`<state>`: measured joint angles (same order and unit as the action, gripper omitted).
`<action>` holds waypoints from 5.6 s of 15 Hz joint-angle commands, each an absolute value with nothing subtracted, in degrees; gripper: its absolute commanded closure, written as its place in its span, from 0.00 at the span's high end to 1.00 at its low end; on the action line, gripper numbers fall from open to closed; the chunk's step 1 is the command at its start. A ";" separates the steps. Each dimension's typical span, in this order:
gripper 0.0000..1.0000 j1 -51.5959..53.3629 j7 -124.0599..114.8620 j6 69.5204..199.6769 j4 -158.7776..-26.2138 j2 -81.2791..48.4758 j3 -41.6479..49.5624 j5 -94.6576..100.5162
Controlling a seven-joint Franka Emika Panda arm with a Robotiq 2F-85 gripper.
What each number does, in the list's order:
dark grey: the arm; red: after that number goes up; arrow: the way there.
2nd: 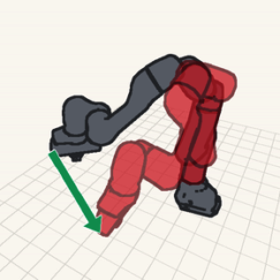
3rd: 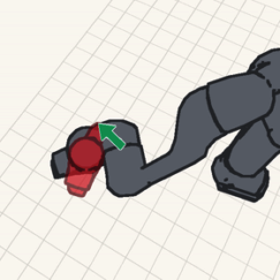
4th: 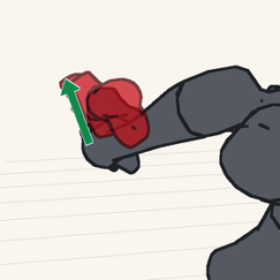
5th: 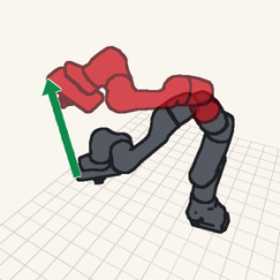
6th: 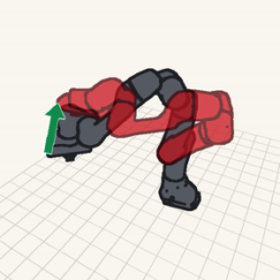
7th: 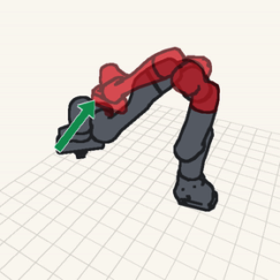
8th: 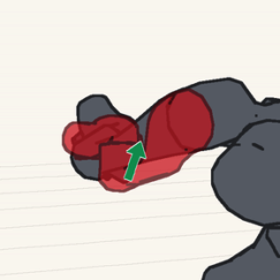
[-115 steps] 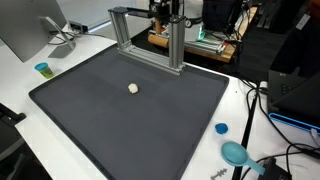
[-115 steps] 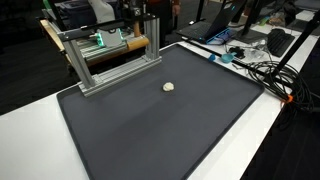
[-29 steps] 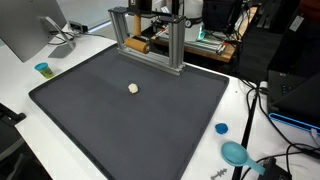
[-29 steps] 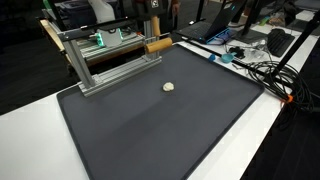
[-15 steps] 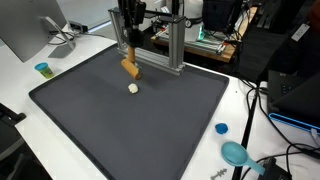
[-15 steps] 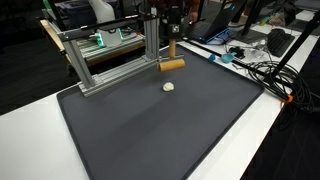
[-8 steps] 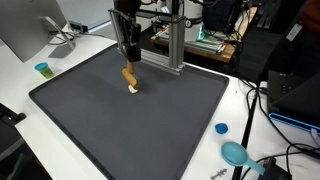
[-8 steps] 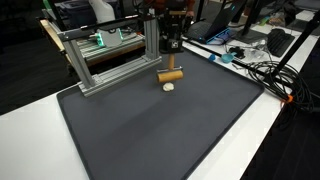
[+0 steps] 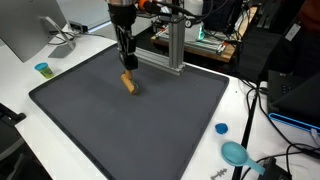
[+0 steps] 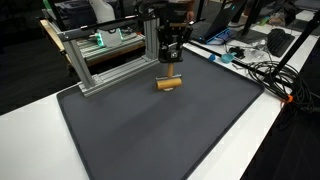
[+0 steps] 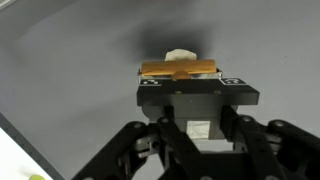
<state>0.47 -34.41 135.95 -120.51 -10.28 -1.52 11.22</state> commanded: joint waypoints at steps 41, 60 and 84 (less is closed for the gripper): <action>0.21 -1.47 -15.79 123.19 -115.56 -15.89 2.15 -3.55; 0.21 1.39 -12.65 128.81 -115.39 -13.71 0.69 0.02; 0.21 1.83 -22.85 128.99 -103.84 -24.70 2.85 -0.23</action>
